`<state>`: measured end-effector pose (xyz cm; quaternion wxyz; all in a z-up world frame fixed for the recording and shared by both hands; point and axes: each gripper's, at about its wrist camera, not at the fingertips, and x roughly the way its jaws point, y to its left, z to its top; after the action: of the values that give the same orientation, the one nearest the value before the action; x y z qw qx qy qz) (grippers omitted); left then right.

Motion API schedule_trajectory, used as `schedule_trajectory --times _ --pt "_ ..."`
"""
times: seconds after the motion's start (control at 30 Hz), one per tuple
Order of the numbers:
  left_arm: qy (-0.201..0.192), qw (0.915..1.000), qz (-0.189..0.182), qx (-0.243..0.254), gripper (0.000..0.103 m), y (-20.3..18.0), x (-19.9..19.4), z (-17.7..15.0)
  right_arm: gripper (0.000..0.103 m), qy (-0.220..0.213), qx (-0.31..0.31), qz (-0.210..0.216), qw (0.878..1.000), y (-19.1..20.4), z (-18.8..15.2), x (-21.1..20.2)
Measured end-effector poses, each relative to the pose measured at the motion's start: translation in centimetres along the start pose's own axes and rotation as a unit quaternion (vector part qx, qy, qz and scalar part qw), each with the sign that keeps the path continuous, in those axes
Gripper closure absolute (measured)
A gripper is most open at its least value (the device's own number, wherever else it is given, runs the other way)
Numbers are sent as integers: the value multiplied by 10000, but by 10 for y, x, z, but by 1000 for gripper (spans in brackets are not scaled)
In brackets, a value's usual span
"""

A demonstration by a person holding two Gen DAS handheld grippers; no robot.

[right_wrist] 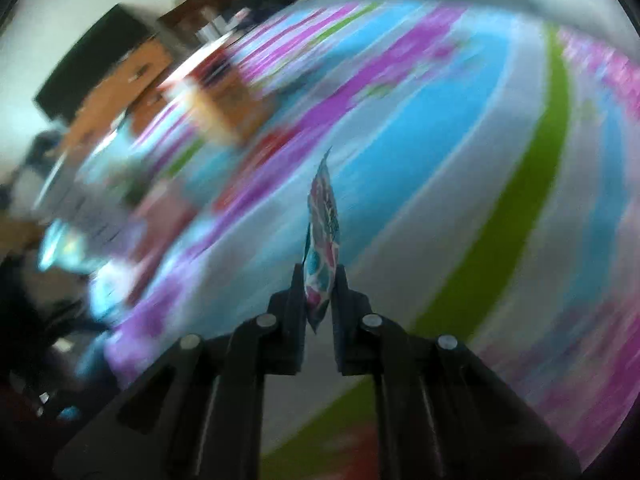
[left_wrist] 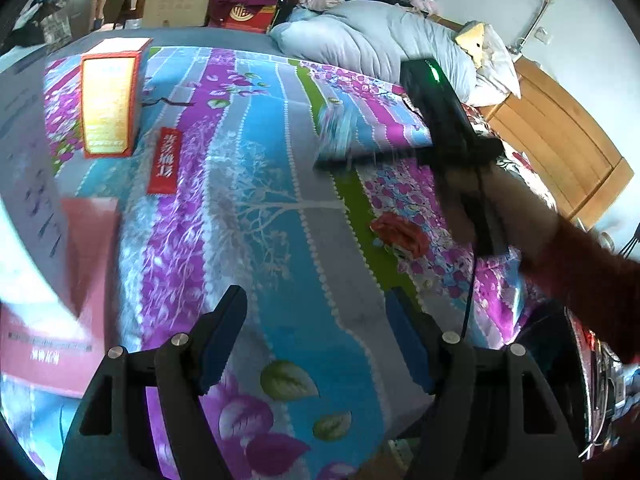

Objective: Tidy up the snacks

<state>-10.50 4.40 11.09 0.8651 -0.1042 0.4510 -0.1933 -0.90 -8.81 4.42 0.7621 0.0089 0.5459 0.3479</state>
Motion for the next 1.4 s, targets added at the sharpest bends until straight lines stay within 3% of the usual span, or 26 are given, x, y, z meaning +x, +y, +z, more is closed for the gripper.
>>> schedule_trajectory --times 0.1,0.13,0.2,0.27,0.33,0.43,0.57,0.77,0.87,0.97,1.07,1.1,1.13,1.17,1.4 --pt "26 9999 100 -50 30 2 -12 -9 90 417 73 572 9975 39 -32 33" --pt "27 9999 137 -60 30 3 -15 -12 90 584 14 566 9967 48 -39 42" --pt "23 9997 218 -83 30 6 -22 -17 86 677 -164 6 9976 49 -37 48" --pt "6 9994 310 -122 30 10 -26 -21 71 413 -214 -488 9977 42 -35 31" --pt "18 9989 409 -213 30 14 -26 -23 47 -64 40 -600 9982 33 -36 -3" --pt "22 9985 471 -293 30 17 -17 -19 37 -604 243 -893 9939 23 -46 -48" --pt "-44 9990 424 -119 30 5 7 1 34 -1020 743 -1131 9855 12 -66 -76" --pt "102 9996 191 -175 30 -14 73 30 34 -1153 1454 -1408 9725 -7 -104 -83" --pt "289 9988 384 -98 30 -20 111 32 34 -1151 1374 -1670 9695 -8 -113 -83" --pt "404 9957 821 -170 30 -15 137 28 33 -1114 1222 -1857 9686 -10 -116 -84" --pt "326 9942 1024 13 30 -19 143 24 32 -1080 1097 -1961 9684 -15 -117 -83" --pt "332 9930 1125 143 34 -23 143 24 31 -1077 1079 -1967 9685 -17 -115 -82" --pt "315 9927 1153 186 52 -24 143 23 31 -1083 1072 -1951 9689 -20 -113 -81" --pt "316 9927 1147 210 63 -25 142 23 31 -1097 1054 -1949 9690 -22 -111 -81" --pt "33 9937 1098 225 67 -24 108 30 26 -1057 847 -1987 9707 -31 -96 -69"
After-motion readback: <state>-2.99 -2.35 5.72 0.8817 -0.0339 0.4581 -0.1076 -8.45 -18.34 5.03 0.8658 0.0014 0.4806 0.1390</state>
